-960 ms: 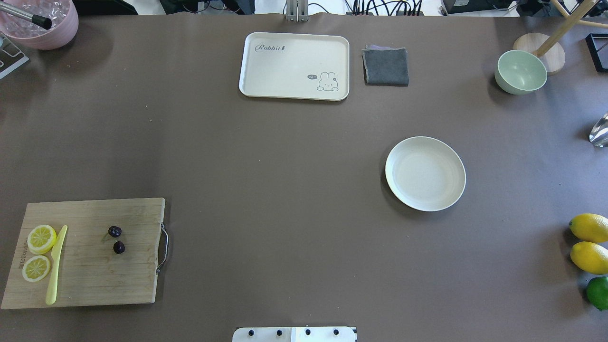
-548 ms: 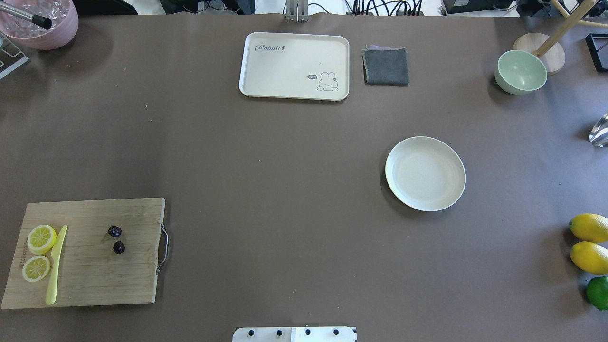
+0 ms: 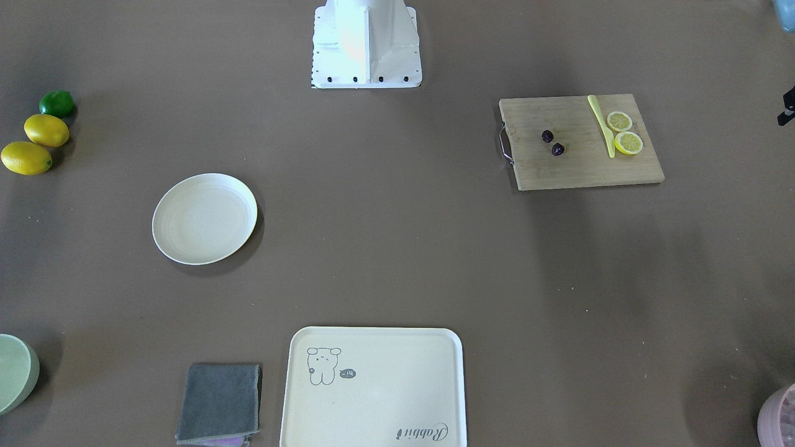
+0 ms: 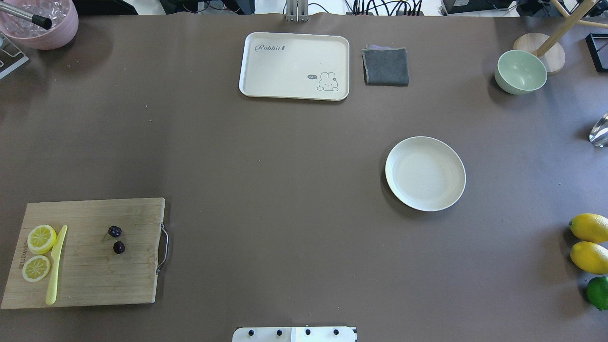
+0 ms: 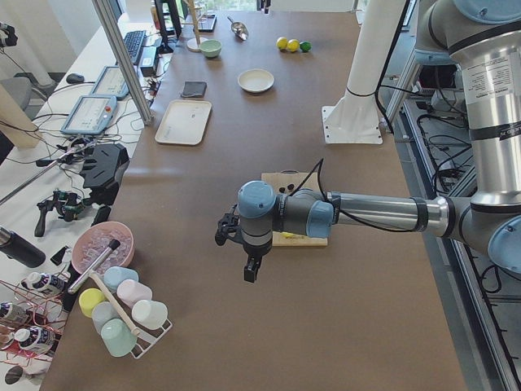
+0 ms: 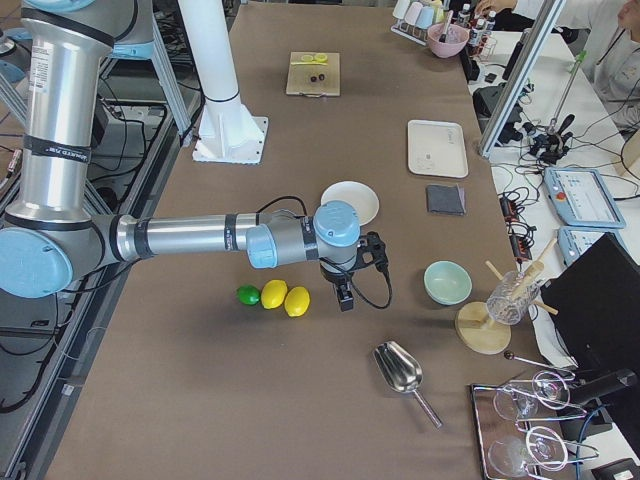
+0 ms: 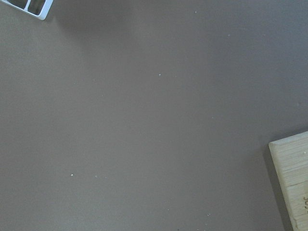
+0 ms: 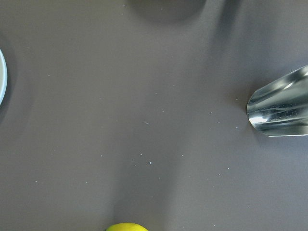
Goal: Place red cherry on plate
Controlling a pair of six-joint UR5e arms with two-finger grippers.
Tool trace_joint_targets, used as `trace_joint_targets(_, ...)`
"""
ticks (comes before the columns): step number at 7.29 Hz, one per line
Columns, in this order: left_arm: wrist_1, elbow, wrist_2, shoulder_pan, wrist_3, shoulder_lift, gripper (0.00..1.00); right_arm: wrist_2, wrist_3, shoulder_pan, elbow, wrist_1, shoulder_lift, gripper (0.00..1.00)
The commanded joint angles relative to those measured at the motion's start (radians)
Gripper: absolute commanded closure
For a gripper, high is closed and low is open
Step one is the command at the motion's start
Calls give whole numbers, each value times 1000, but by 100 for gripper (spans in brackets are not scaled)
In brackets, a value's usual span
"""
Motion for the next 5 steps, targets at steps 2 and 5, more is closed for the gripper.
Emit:
trace_joint_targets(2, -9, -12, -2, 1, 1, 9, 2, 48, -1, -1, 8, 11, -10, 0)
trace_joint_targets(5, -47, -30, -17, 4, -1, 21, 2, 82, 40, -38, -13, 55, -9, 0)
